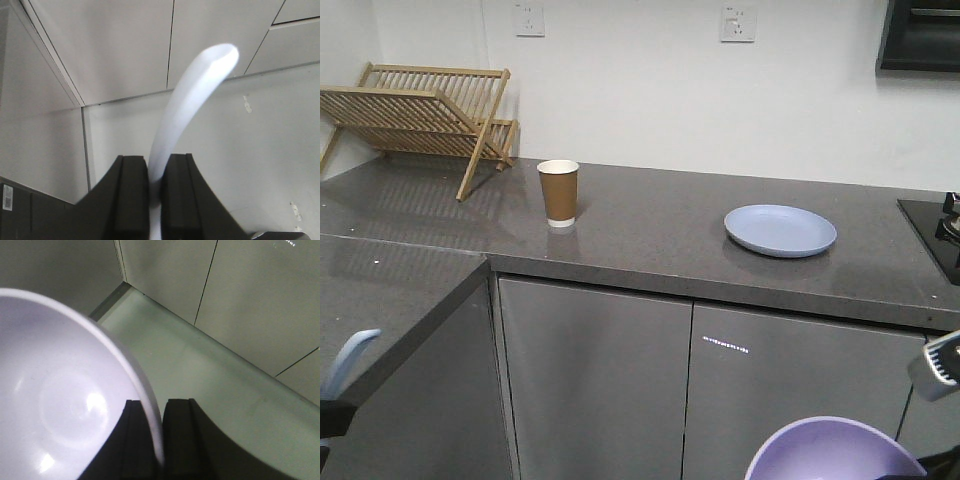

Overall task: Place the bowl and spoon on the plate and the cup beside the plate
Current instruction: 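Drive the base, holding spoon and bowl, to the light blue plate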

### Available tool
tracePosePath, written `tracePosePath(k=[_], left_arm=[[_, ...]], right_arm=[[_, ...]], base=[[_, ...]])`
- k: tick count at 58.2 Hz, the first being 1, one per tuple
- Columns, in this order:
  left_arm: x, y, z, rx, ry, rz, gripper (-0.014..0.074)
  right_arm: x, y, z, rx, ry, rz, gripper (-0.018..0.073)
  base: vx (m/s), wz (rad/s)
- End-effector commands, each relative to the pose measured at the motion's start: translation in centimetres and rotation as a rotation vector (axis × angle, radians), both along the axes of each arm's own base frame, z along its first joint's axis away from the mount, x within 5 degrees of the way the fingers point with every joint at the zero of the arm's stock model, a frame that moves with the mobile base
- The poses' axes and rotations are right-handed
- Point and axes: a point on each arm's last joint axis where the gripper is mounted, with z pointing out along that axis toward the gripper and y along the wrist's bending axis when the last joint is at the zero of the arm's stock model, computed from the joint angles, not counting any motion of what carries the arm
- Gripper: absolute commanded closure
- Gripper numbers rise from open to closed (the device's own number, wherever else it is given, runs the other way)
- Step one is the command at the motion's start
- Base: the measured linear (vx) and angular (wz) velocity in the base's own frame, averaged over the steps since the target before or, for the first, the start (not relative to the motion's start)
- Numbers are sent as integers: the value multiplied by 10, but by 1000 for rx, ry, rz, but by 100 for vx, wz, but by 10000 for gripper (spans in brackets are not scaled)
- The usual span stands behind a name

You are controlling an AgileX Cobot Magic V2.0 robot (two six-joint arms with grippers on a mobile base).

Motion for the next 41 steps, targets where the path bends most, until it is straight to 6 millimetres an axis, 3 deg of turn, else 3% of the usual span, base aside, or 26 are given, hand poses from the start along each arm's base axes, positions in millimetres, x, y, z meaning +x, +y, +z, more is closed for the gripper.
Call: tracePosePath(k=[1,41], left_arm=[[-2,-2,14,-48,-84,7,421],[-2,-2,14,-48,-84,7,421]], right_arm=[[1,0,16,34,-100,-7,498],[1,0,16,34,-100,-7,498]], base=[[11,2],[14,-2]])
